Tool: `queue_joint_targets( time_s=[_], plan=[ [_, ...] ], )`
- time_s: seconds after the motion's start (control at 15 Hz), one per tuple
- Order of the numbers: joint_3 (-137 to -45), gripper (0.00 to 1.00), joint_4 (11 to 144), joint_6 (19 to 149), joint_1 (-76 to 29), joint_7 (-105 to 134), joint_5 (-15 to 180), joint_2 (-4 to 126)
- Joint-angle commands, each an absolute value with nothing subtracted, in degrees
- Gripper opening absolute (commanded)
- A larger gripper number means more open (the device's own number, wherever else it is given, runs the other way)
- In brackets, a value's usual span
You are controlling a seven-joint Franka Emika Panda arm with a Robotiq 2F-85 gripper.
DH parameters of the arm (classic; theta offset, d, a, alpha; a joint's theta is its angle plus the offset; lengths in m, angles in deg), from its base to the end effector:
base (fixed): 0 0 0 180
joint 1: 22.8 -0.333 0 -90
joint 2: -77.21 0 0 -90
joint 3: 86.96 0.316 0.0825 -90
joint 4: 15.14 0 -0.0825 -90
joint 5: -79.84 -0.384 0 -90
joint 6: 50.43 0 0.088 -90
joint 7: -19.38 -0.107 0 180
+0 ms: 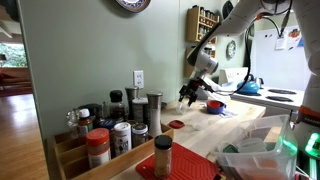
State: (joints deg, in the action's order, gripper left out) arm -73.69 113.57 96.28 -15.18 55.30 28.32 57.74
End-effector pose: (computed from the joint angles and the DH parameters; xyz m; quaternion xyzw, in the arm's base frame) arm 0.5354 0.0436 0.2124 -0.9622 0.0310 -0.0511 0.2657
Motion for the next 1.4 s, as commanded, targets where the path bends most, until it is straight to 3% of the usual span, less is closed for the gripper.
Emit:
queue_joint_targets(
  time_s=[0.0,0.6,1.33],
  plan=[
    [-77.50,1.00,114.61,98.15,-18.80,52.55,32.69,57.94],
    [-80.85,1.00,116.54,104.68,-23.52,33.54,53.36,61.12],
    [-82.67,1.00,117.20,100.68,-25.95,24.07,77.74,67.88]
  ],
)
